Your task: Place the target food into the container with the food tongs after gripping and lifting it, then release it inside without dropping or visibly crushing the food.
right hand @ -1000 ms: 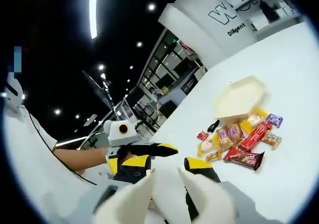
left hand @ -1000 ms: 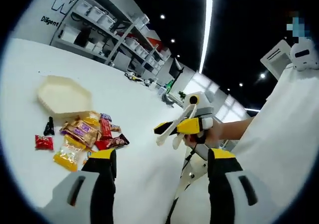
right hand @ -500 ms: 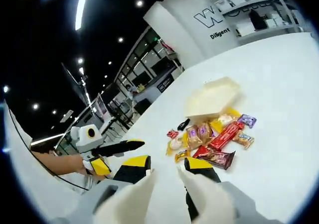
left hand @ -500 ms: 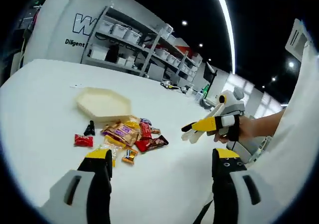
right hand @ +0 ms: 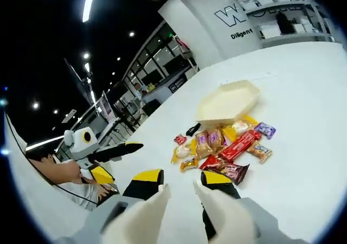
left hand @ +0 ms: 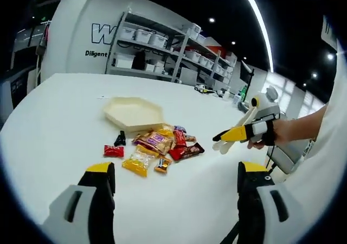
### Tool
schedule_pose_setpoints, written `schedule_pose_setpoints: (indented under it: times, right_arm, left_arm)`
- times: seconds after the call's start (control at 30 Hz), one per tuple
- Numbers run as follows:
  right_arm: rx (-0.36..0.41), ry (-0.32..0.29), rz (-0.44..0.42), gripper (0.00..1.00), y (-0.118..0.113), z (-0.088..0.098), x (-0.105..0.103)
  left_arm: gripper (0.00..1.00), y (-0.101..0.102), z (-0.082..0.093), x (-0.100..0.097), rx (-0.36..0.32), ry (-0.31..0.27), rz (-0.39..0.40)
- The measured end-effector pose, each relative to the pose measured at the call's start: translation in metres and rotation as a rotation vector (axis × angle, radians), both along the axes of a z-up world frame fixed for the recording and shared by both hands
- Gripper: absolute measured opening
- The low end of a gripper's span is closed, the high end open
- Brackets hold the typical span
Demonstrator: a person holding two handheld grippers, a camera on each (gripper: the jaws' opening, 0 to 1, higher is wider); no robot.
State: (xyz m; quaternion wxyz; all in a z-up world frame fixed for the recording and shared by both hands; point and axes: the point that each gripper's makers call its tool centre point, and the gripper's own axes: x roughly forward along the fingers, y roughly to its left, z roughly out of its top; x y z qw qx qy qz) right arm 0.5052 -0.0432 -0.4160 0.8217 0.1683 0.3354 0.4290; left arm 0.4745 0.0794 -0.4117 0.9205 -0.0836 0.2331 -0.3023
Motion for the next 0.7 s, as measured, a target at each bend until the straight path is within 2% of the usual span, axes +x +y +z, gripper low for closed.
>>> schedule_pose_setpoints:
  times: [0.07, 0.17, 0.3, 0.43, 0.7]
  right_arm:
    - [-0.030, -0.048, 0.013, 0.22, -0.001, 0.000, 0.004]
    - [-0.045, -0.050, 0.022, 0.22, 0.000, -0.003, 0.010]
    - [-0.120, -0.120, 0.065, 0.22, -0.001, -0.011, 0.022]
    - [-0.160, -0.135, 0.114, 0.22, 0.004, -0.018, 0.026]
    - [-0.275, -0.229, 0.166, 0.22, 0.004, -0.033, 0.041]
  left_arm:
    - [0.93, 0.000, -0.003, -0.003, 0.018, 0.009, 0.002]
    - [0.95, 0.001, -0.007, -0.005, 0.036, 0.019, 0.012]
    - [0.98, 0.000, -0.009, -0.008, 0.073, 0.011, 0.015]
    - [0.99, -0.003, -0.010, -0.011, 0.088, 0.013, 0.003]
    - [0.99, 0.005, -0.007, -0.004, 0.077, 0.019, 0.039]
